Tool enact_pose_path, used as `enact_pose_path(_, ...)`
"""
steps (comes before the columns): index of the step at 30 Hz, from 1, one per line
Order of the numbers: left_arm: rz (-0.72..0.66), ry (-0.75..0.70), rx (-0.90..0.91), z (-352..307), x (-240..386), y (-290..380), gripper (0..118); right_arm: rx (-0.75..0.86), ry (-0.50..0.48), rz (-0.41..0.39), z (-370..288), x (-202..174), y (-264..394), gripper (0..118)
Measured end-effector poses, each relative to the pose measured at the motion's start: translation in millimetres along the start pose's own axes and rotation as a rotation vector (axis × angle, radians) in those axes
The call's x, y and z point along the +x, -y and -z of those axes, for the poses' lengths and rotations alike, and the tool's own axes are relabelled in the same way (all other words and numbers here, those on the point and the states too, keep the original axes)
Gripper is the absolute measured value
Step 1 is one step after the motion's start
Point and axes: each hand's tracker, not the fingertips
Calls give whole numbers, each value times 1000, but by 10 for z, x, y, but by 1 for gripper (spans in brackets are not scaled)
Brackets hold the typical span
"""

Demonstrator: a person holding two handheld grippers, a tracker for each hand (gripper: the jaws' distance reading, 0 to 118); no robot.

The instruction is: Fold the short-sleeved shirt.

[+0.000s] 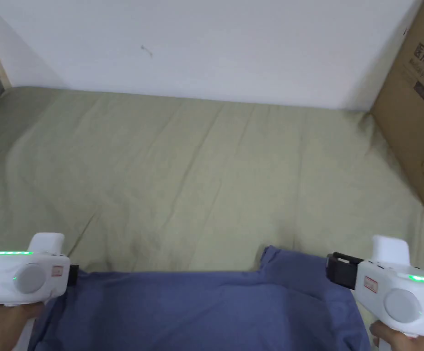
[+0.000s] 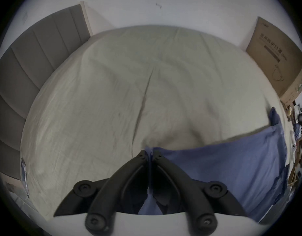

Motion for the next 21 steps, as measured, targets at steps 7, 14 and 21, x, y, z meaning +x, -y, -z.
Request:
enact_pose_path(7,-7,38,62,-520,27,29,2,-245,26,-78,906,32,85,95)
enact_pose_path(14,-35,30,70,-626,-37,77,2,-188,-16,-97,619,-104,138,0)
enact_pose_path(21,-55,37,125,-1090,-131,231,2,14,-96,-77,-516,-25,124,0)
